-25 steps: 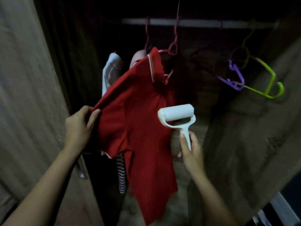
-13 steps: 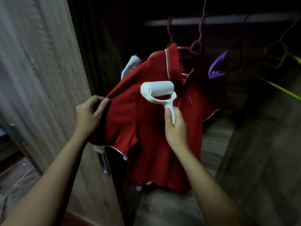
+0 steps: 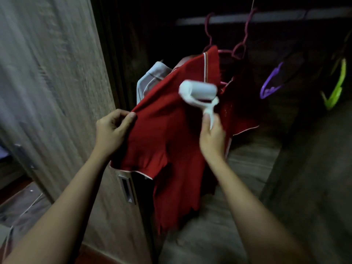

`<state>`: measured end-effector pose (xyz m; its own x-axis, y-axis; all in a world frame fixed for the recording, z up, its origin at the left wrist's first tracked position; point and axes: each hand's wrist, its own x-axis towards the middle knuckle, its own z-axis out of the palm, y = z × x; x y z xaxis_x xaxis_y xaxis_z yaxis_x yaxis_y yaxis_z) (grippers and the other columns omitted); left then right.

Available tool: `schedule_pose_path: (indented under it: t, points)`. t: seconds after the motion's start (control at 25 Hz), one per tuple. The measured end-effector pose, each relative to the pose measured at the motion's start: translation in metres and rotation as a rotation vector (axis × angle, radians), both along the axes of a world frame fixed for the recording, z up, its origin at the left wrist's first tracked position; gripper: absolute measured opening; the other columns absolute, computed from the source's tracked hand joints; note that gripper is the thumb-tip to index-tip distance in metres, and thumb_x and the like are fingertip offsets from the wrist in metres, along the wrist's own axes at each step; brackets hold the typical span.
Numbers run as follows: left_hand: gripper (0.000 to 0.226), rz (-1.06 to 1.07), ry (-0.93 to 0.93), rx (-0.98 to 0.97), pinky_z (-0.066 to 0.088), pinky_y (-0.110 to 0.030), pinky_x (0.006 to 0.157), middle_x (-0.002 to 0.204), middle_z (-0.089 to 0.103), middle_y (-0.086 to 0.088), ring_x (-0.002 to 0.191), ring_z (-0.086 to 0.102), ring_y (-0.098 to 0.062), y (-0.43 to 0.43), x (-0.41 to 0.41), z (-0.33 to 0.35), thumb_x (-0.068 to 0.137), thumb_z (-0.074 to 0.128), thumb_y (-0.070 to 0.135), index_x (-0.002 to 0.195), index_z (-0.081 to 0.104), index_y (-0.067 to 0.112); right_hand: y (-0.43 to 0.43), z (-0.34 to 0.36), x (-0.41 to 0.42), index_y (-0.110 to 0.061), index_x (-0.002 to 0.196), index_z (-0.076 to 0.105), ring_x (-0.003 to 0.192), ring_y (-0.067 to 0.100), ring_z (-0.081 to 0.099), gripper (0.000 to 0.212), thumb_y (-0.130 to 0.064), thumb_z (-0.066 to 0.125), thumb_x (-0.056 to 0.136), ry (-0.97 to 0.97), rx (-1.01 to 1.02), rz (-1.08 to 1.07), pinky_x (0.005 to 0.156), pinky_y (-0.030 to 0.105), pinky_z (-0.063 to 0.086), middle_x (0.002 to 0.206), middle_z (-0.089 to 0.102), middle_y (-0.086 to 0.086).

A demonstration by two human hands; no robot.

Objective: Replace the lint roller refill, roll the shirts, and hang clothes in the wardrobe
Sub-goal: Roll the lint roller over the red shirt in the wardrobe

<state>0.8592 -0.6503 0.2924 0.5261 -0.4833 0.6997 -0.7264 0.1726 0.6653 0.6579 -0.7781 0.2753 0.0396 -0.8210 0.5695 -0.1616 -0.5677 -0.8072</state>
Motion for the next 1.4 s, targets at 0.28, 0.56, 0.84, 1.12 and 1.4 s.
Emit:
schedule_pose_path:
  t: [0.28, 0.56, 0.84, 1.12, 1.4]
  points:
    - [0.018, -0.044, 0.060, -0.021, 0.038, -0.026, 0.056, 0.065, 0.057, -0.020, 0.061, 0.046, -0.015, 0.001, -0.005, 0.001, 0.088, 0.062, 0.024, 0.072, 0.061, 0.030, -0.001, -0.160, 0.016, -0.006, 0.108, 0.056, 0.085, 0.042, 0.065, 0.033, -0.033, 0.041, 0.097, 0.483, 0.273, 0.147, 0.059, 0.037, 0.039, 0.091, 0.068, 0.028]
    - [0.020, -0.046, 0.056, 0.008, 0.033, -0.021, 0.051, 0.063, 0.051, -0.013, 0.057, 0.041, -0.010, 0.001, -0.003, 0.003, 0.088, 0.063, 0.023, 0.069, 0.060, 0.030, 0.002, -0.185, -0.002, -0.007, 0.104, 0.056, 0.070, 0.036, 0.066, 0.034, -0.036, 0.051, 0.086, 0.345, 0.334, 0.104, 0.053, 0.030, 0.034, 0.077, 0.069, 0.021]
    - [0.024, -0.042, 0.081, -0.007, 0.034, -0.019, 0.050, 0.062, 0.052, -0.013, 0.055, 0.042, -0.007, -0.001, -0.001, 0.002, 0.087, 0.063, 0.024, 0.065, 0.064, 0.033, -0.025, -0.158, 0.037, -0.014, 0.133, 0.041, 0.067, 0.012, 0.065, 0.041, -0.033, 0.039, 0.096, 0.076, 0.266, 0.197, 0.061, 0.013, 0.047, 0.086, 0.067, 0.014]
    - [0.020, -0.033, 0.023, 0.010, 0.033, -0.015, 0.050, 0.059, 0.052, -0.006, 0.053, 0.041, -0.001, 0.000, -0.001, 0.002, 0.088, 0.062, 0.020, 0.070, 0.059, 0.029, 0.000, -0.267, 0.017, -0.011, 0.130, 0.048, 0.100, 0.041, 0.062, 0.037, -0.026, 0.044, 0.096, 0.576, 0.503, 0.211, 0.078, 0.038, 0.046, 0.109, 0.066, 0.024]
    - [0.018, -0.049, 0.046, -0.033, 0.033, -0.016, 0.049, 0.051, 0.050, 0.009, 0.053, 0.041, -0.004, -0.001, 0.000, 0.001, 0.087, 0.063, 0.022, 0.071, 0.061, 0.029, -0.031, -0.106, 0.022, -0.001, 0.091, 0.057, 0.048, 0.012, 0.050, 0.032, -0.026, 0.038, 0.093, -0.020, 0.068, -0.035, 0.051, 0.024, 0.020, 0.055, 0.048, -0.004]
